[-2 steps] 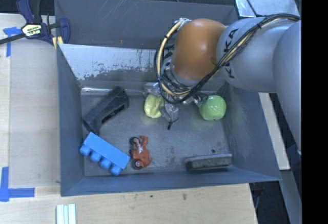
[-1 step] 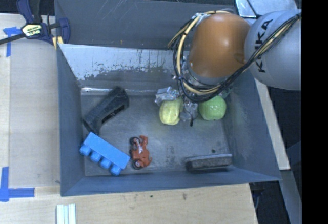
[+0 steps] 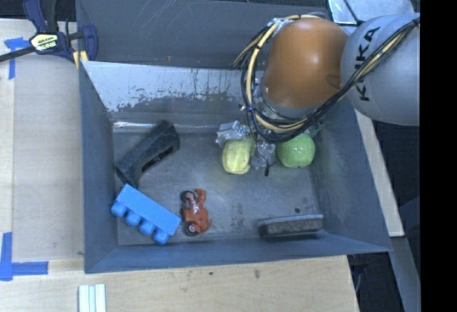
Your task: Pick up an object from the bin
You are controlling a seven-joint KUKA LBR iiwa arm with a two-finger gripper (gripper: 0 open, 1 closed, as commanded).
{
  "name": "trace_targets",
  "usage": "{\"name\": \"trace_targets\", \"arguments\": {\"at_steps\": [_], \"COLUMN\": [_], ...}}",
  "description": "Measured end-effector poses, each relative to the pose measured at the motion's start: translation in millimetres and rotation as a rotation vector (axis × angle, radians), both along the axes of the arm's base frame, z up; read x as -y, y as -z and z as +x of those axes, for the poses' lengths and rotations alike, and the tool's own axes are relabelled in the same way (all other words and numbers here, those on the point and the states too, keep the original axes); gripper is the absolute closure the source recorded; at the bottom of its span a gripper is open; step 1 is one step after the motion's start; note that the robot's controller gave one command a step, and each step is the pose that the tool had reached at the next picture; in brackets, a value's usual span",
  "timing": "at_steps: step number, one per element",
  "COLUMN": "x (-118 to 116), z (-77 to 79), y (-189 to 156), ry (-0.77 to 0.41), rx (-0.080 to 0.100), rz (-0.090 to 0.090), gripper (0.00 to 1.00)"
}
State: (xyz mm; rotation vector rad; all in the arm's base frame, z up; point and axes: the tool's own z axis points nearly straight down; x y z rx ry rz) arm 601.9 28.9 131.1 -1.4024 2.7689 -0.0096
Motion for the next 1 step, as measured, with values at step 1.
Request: {"name": "trace_targets", "arguments": {"at_steps": [1], "x": [2.0], "z": [2.6], "y": [-31.2], "ry": [0.008], "rx": [-0.002], "rz": [0.001], "gripper": [1.0]}}
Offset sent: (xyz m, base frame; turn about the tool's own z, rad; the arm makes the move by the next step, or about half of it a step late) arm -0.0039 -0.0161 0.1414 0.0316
